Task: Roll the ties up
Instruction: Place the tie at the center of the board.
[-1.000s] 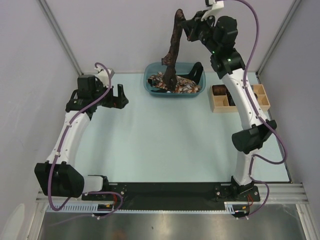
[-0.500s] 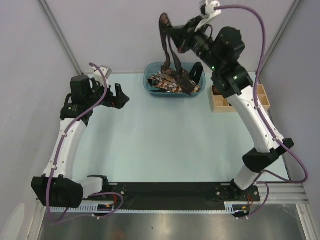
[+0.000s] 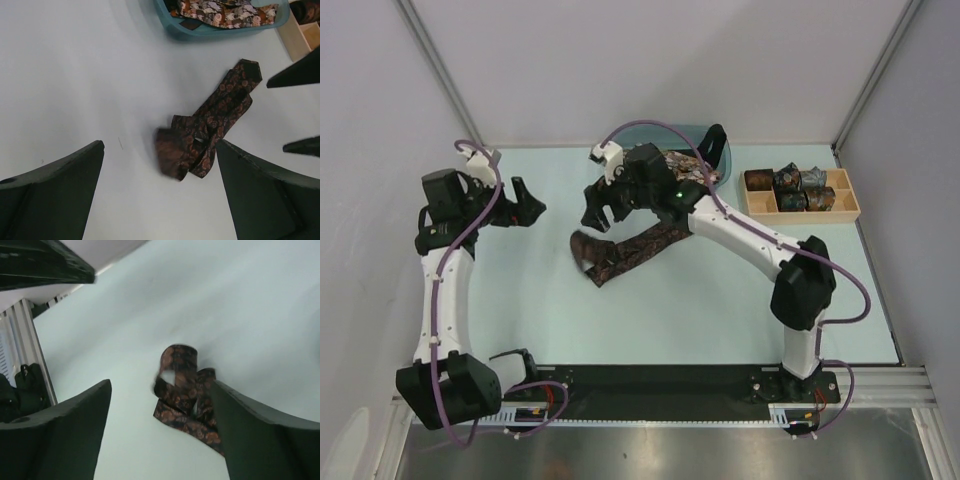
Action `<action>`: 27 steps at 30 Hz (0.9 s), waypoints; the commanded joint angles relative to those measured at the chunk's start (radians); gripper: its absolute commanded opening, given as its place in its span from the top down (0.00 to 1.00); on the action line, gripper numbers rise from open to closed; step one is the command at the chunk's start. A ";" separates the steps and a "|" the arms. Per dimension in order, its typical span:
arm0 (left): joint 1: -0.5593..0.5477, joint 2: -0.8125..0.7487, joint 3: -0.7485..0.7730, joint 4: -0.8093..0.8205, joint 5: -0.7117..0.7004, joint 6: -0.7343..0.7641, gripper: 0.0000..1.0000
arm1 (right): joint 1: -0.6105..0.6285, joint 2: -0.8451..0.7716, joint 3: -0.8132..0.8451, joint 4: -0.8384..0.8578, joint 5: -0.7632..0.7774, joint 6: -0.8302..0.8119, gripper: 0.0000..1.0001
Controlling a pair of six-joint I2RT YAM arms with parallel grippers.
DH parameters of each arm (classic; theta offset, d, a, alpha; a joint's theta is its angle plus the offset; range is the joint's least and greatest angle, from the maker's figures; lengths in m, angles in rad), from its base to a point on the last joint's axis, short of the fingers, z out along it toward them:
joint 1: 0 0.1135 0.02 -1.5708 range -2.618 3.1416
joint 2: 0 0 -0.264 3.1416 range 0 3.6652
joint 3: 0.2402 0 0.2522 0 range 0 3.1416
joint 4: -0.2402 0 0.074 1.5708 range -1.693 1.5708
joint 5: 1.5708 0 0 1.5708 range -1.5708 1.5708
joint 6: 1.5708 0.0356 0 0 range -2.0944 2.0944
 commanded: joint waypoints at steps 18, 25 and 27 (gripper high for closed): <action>-0.669 0.363 -0.052 -0.066 -0.048 0.695 0.08 | -0.452 0.082 -0.135 -0.239 -0.146 -0.197 0.40; -0.755 0.517 0.052 0.020 -0.142 0.691 0.08 | -0.454 0.191 -0.098 -0.234 -0.157 -0.194 0.58; -0.782 0.558 0.069 0.067 -0.179 0.677 0.07 | -0.446 0.214 -0.093 -0.221 -0.147 -0.189 0.59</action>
